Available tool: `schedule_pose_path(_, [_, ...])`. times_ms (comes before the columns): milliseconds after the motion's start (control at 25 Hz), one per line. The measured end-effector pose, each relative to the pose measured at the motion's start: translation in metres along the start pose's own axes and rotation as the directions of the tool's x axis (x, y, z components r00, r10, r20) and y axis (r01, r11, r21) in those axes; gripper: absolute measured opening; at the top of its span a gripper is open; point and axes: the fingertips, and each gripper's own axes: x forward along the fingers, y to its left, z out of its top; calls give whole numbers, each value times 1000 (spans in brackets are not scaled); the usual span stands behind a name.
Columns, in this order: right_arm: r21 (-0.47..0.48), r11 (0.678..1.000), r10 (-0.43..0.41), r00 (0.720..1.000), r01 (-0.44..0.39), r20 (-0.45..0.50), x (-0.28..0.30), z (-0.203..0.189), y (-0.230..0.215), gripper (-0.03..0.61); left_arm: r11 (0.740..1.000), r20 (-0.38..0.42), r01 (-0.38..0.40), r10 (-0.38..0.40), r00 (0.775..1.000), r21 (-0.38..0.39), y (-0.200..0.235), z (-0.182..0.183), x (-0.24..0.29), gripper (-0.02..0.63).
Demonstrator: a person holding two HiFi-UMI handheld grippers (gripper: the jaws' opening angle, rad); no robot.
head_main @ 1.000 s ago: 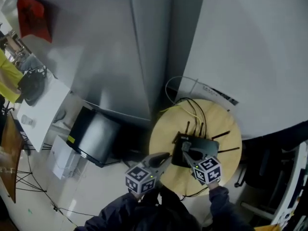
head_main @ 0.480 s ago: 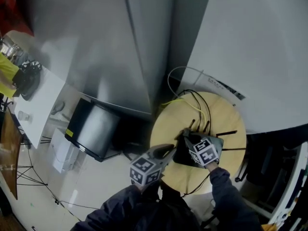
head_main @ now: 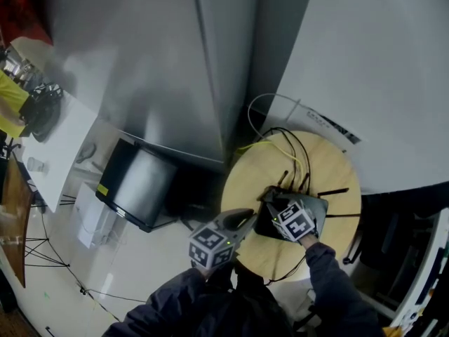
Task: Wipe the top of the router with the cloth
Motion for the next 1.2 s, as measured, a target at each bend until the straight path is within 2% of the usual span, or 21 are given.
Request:
schedule_pose_path(160, [-63,997,34,999,-36,-25,-3,-10,30,66,1000,3,3,-3,1000,-3,-2,-1,-2,31])
schedule_pose_path(440, [-119,988,95,994,-100,-49,-9,-34,85,66,1000,2,11,-11,1000,-3,-8,-8,-6,31])
schedule_pose_path(680, [-135,981,132,990,-137,-47,-11,-40,101,66,1000,4,6,-6,1000,-10,-7,-11,-11,31])
schedule_pose_path(800, [-97,988,125,992,-124,5,-17,-32,81,66,1000,3,3,-3,1000,-12,-7,-11,-13,31])
schedule_pose_path(1040, [2,1000,-5,1000,5,27,-24,-28,-9,65,1000,5,-8,8,1000,-8,-2,-11,-17,31])
schedule_pose_path(1200, [36,998,-53,997,51,51,-20,-23,-38,64,1000,-5,-13,13,1000,-6,2,-14,-17,31])
